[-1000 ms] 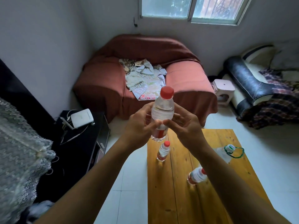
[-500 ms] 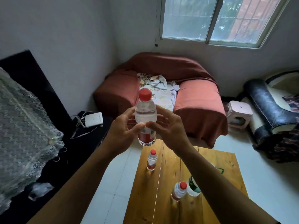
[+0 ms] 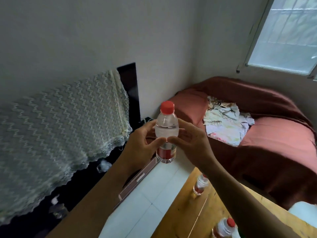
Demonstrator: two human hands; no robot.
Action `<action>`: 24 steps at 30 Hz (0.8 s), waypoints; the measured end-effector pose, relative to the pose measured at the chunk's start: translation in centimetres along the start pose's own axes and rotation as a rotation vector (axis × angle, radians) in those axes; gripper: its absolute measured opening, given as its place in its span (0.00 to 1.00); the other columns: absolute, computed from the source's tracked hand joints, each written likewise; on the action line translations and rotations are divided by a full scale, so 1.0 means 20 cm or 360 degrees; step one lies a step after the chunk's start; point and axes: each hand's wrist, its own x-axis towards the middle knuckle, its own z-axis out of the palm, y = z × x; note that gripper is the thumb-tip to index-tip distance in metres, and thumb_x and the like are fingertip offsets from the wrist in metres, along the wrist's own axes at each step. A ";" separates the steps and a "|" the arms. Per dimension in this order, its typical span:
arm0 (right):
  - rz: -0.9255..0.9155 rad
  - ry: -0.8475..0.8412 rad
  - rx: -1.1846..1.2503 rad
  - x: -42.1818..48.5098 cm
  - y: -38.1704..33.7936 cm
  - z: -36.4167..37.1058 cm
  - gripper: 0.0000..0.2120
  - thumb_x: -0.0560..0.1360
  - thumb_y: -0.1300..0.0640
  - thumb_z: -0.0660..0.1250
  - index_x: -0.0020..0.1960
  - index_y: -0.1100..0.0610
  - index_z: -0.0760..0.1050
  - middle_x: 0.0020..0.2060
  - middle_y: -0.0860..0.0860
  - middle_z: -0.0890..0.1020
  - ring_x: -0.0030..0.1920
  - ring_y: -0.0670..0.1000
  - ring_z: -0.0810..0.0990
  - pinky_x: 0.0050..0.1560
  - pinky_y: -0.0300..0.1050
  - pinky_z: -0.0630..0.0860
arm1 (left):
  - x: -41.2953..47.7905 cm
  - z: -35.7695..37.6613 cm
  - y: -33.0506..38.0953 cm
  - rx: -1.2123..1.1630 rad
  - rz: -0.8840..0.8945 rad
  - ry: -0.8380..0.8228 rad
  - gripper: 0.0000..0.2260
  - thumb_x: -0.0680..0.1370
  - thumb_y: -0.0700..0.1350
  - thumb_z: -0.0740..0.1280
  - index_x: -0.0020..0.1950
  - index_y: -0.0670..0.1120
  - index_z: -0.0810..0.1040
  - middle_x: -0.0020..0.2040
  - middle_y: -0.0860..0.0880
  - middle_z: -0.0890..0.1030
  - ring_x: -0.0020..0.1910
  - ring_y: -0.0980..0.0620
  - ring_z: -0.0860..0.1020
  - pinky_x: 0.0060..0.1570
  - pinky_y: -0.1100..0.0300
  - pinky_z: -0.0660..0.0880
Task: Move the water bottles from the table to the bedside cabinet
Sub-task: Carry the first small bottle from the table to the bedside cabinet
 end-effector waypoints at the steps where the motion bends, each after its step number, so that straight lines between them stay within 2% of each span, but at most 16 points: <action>1: -0.0011 -0.0028 0.0010 -0.01 -0.02 0.07 0.26 0.72 0.60 0.76 0.64 0.39 0.76 0.60 0.55 0.82 0.59 0.48 0.84 0.58 0.41 0.81 | -0.06 -0.06 -0.01 0.0010 -0.0014 0.0055 0.24 0.77 0.43 0.72 0.72 0.50 0.72 0.59 0.53 0.83 0.57 0.59 0.82 0.60 0.56 0.79; 4: -0.0002 -0.0156 0.0127 -0.04 -0.09 0.33 0.27 0.71 0.68 0.76 0.66 0.51 0.78 0.57 0.54 0.84 0.56 0.47 0.85 0.56 0.39 0.81 | -0.28 -0.27 -0.03 0.0066 -0.0073 0.0247 0.23 0.77 0.45 0.72 0.71 0.52 0.73 0.60 0.55 0.82 0.57 0.60 0.80 0.59 0.57 0.79; 7: -0.0031 -0.0328 0.0160 -0.10 -0.17 0.57 0.26 0.72 0.66 0.76 0.68 0.56 0.78 0.57 0.52 0.86 0.57 0.49 0.86 0.58 0.45 0.82 | -0.50 -0.46 -0.04 0.0128 -0.0121 0.0391 0.22 0.77 0.46 0.72 0.70 0.51 0.74 0.60 0.55 0.82 0.58 0.59 0.80 0.60 0.54 0.79; 10: -0.0061 -0.0477 0.0206 -0.17 -0.28 0.82 0.25 0.73 0.64 0.76 0.69 0.56 0.78 0.57 0.54 0.86 0.58 0.52 0.86 0.58 0.49 0.83 | -0.74 -0.65 -0.03 0.0176 -0.0169 0.0571 0.22 0.77 0.44 0.72 0.71 0.51 0.74 0.59 0.54 0.82 0.58 0.59 0.80 0.59 0.55 0.79; 16: -0.0130 -0.0741 0.0302 -0.34 -0.50 1.23 0.20 0.74 0.65 0.74 0.65 0.57 0.79 0.54 0.50 0.87 0.54 0.45 0.86 0.51 0.35 0.81 | -1.17 -0.94 0.03 0.0332 -0.0223 0.0853 0.20 0.76 0.46 0.71 0.68 0.52 0.75 0.57 0.56 0.83 0.57 0.58 0.80 0.59 0.51 0.79; 24: -0.0217 -0.1069 0.0428 -0.49 -0.66 1.64 0.19 0.73 0.66 0.75 0.63 0.55 0.81 0.53 0.48 0.88 0.54 0.47 0.86 0.50 0.34 0.80 | -1.59 -1.17 0.09 0.0486 -0.0373 0.1114 0.19 0.77 0.46 0.71 0.67 0.51 0.76 0.58 0.55 0.82 0.59 0.59 0.79 0.59 0.52 0.79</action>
